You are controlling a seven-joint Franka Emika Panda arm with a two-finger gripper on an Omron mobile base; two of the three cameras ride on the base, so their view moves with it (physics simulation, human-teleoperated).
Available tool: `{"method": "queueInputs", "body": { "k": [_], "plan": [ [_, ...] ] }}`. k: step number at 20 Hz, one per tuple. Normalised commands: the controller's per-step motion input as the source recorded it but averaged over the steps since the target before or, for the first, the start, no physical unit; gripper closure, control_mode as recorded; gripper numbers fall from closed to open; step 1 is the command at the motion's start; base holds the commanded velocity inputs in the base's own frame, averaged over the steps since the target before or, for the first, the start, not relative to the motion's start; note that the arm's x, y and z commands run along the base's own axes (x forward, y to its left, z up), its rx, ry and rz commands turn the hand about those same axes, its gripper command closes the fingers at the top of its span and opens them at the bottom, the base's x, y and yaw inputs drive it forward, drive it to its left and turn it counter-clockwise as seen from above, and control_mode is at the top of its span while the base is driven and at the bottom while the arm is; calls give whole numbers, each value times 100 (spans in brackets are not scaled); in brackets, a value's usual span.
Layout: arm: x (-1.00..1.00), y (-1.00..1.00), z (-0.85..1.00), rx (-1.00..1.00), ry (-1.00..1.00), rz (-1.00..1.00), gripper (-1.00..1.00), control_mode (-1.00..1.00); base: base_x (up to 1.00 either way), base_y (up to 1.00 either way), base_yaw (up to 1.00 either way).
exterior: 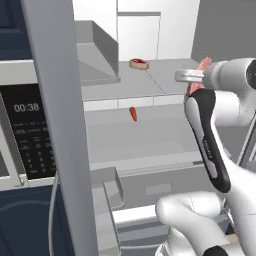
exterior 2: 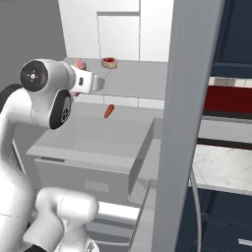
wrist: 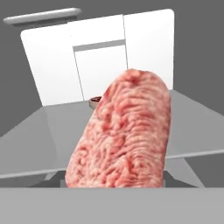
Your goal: Transport the steak and potato to the fridge. Place the steak on the rack containing meat and place the potato on the rack containing the vegetable, ensuring meats and vegetables are on different racks.
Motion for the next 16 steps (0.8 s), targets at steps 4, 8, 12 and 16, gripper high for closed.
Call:
{"method": "queueInputs", "body": {
  "k": [4, 8, 12, 16],
  "plan": [
    [100, 0, -3, 0, 17, 0, 100, -100, 0, 0, 0],
    [100, 0, -28, 0, 7, 0, 100, -100, 0, 0, 0],
    [94, 0, -38, 0, 0, 0, 100, -100, 0, 0, 0],
    [82, -9, -45, 0, 0, 2, 100, -100, 0, 0, 0]
  ]
}}
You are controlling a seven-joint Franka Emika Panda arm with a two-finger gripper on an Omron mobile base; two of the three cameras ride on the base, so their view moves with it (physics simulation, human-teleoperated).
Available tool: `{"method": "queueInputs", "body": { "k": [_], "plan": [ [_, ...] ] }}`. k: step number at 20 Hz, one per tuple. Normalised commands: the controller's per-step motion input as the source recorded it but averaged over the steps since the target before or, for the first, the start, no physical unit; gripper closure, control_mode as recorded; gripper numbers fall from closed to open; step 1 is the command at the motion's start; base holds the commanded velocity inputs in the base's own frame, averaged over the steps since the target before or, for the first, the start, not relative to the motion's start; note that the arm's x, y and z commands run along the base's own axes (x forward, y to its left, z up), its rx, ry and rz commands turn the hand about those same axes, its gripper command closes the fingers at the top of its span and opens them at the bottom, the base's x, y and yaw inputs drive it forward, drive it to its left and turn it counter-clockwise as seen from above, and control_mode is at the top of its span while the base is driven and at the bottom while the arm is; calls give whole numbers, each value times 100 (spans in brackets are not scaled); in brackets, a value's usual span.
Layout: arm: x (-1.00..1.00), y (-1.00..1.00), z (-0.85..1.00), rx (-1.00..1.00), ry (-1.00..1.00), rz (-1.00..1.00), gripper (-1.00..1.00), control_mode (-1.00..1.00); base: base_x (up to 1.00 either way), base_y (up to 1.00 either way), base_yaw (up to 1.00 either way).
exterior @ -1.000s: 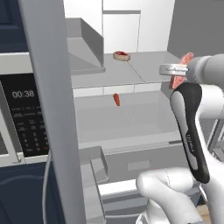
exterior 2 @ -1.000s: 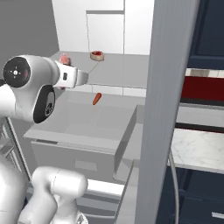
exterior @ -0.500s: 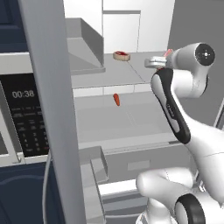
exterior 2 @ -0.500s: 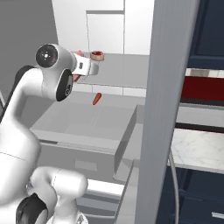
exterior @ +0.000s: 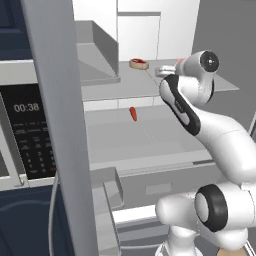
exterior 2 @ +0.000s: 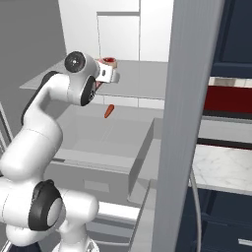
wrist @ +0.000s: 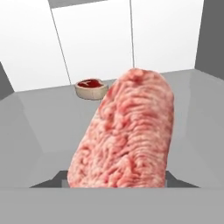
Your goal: Transport the steak and potato to the fridge. Place the steak on the rack containing meat and place the potato on the rack containing the vegetable, ensuring meats and vegetables are on different racks.
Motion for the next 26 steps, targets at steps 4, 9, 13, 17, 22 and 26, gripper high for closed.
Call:
{"method": "queueInputs", "body": {
  "k": [4, 9, 13, 17, 22, 26],
  "plan": [
    [67, -10, -44, 0, -1, 6, 100, -100, 0, 0, 0],
    [61, -10, -38, 0, 0, 6, 100, -100, 0, 0, 0],
    [45, -5, -41, 0, 1, 2, -100, -100, 0, 0, 0],
    [6, 0, -33, 0, 8, 0, -100, -100, 0, 0, 0],
    [1, 0, -12, 0, 3, -1, -100, -100, 0, 0, 0],
    [0, 0, -9, 0, 0, -3, -100, -100, 0, 0, 0]
  ]
}}
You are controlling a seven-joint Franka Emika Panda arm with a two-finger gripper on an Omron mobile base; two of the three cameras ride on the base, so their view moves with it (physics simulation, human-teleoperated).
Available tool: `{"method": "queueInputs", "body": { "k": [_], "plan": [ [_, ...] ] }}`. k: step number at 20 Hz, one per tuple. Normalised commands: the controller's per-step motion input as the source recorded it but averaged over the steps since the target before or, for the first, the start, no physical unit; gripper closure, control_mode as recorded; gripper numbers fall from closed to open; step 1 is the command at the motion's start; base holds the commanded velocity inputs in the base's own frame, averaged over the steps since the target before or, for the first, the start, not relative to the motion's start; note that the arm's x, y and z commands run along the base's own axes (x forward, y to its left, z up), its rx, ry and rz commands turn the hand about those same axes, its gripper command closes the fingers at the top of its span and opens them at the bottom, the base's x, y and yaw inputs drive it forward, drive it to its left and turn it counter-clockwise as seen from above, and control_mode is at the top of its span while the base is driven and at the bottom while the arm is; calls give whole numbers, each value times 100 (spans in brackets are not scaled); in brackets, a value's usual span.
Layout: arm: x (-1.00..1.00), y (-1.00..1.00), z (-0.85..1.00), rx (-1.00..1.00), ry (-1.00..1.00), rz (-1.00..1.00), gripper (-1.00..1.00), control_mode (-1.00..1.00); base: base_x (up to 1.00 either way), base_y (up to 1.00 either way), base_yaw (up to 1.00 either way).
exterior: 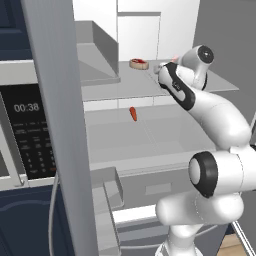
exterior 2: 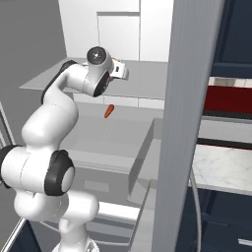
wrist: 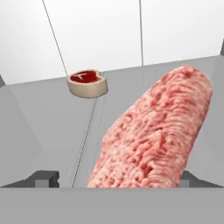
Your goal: Transport the steak and potato to the fridge. Place the steak on the rack containing meat and place the potato on the rack containing the vegetable, ensuring meats and vegetables are on different racks.
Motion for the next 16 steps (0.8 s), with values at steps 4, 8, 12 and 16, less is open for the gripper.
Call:
{"method": "queueInputs", "body": {
  "k": [4, 8, 12, 16],
  "plan": [
    [-2, 0, -6, -1, 0, -4, -100, -100, 0, 0, 0],
    [-5, 6, 0, 0, 7, -6, -100, -100, 0, 0, 0],
    [-13, 2, 25, 0, 1, -8, -100, -100, 0, 0, 0],
    [-29, 3, 37, 0, 7, -6, -100, -100, 0, 0, 0]
  ]
}}
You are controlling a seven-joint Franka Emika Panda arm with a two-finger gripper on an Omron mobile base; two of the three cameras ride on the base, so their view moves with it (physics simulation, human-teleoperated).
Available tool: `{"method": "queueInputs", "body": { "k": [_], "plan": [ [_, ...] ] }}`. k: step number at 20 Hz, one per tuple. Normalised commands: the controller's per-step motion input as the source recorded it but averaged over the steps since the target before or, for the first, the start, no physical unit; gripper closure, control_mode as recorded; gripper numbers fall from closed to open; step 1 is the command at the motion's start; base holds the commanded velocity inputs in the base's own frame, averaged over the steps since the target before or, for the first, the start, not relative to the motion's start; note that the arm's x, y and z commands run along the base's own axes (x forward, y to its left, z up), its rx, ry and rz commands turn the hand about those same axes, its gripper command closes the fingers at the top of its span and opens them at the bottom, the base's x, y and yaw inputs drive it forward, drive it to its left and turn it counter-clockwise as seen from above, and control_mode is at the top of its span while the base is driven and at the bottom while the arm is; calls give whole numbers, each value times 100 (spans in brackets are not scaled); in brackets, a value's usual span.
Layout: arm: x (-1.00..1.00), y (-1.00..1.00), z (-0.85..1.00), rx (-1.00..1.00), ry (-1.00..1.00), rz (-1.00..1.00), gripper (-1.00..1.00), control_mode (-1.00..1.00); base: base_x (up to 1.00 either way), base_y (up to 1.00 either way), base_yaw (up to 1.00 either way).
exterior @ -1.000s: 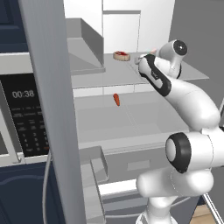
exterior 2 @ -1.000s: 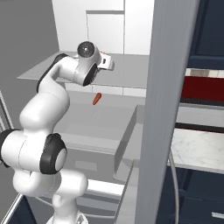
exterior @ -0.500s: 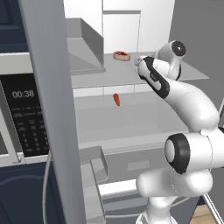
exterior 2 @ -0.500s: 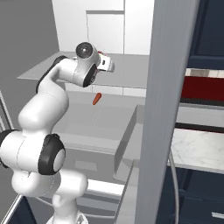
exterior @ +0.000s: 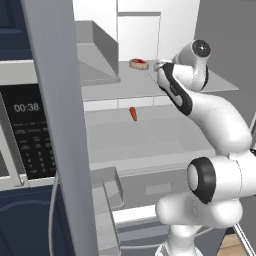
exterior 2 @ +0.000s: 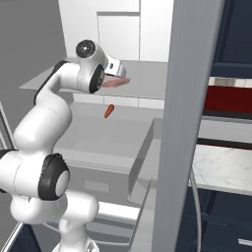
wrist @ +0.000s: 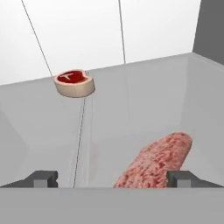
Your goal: Transport the steak and potato to the fridge. Place the steak on the rack containing meat and place the potato on the rack containing the vegetable, ensuring meats and vegetables are on different racks.
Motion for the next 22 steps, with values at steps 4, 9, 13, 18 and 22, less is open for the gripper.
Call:
{"method": "queueInputs", "body": {
  "k": [4, 9, 13, 18, 22],
  "plan": [
    [-46, 0, 24, 0, 13, -6, -100, -100, 0, 0, 0],
    [-72, 0, 21, 0, 9, -2, -100, -100, 0, 0, 0],
    [-100, 7, -11, 0, -2, 0, -100, -100, 0, 0, 0],
    [-100, 10, -23, -1, -4, 0, -100, -100, 0, 0, 0],
    [-100, 4, -4, 0, 5, 2, -100, -100, 0, 0, 0]
  ]
}}
